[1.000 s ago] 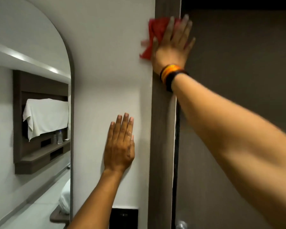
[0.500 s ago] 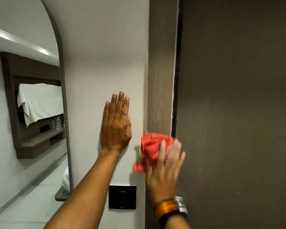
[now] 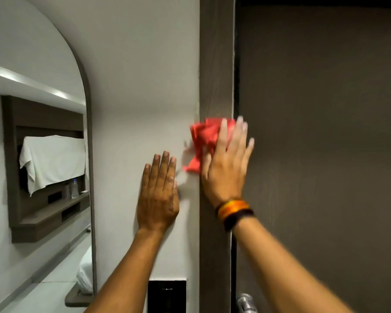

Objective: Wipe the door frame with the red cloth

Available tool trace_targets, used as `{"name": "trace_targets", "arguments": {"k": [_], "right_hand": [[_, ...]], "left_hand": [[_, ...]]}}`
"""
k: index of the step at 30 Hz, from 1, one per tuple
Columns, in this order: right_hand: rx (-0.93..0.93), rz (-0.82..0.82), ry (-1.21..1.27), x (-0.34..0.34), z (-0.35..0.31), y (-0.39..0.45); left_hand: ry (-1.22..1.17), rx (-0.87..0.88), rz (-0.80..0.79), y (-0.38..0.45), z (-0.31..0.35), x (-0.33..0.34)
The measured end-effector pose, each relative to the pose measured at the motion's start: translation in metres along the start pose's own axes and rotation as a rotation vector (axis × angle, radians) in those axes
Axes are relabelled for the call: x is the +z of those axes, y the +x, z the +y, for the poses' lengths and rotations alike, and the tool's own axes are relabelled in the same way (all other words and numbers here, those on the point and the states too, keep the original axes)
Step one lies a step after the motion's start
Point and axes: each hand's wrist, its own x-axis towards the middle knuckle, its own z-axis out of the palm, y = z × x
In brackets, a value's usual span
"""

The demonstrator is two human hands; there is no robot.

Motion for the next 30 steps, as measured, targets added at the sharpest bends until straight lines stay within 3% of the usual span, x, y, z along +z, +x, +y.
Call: {"name": "trace_targets", "arguments": {"k": [4, 7, 11, 15, 17, 19, 22, 25, 27, 30], "right_hand": [[0.044, 0.026, -0.050, -0.015, -0.028, 0.143], [0.062, -0.009, -0.059, -0.019, -0.037, 0.174], [0.028, 0.014, -0.056, -0.015, -0.028, 0.106], [0.055, -0.122, -0.070, -0.014, -0.009, -0.013], [0.065, -0.191, -0.058, -0.012, -0.004, -0.052], [0.053, -0.252, -0.016, -0.016, 0.000, -0.066], [-0.010, -0.389, 0.148, -0.032, 0.012, -0.062], [-0.055, -0.545, 0.401, -0.059, 0.028, -0.051], [0.053, -0.643, 0.648, -0.075, 0.037, -0.046], [0.388, -0.554, 0.972, -0.099, 0.053, -0.045]], "left_hand": [[0.026, -0.006, 0.009, -0.001, -0.001, 0.001], [0.040, -0.002, 0.000, 0.000, -0.001, 0.000], [-0.045, -0.009, -0.026, 0.000, 0.001, -0.005], [-0.206, 0.011, 0.038, -0.003, 0.019, -0.020], [-0.293, -0.075, 0.035, -0.005, 0.047, -0.030], [-0.437, -0.300, -0.037, -0.002, 0.077, -0.046], [-0.651, -0.632, -0.144, 0.007, 0.101, -0.062], [-0.697, -0.693, -0.157, 0.023, 0.106, -0.076], [-0.681, -0.691, -0.156, 0.035, 0.108, -0.082], [-0.753, -0.649, -0.183, 0.045, 0.123, -0.093]]}}
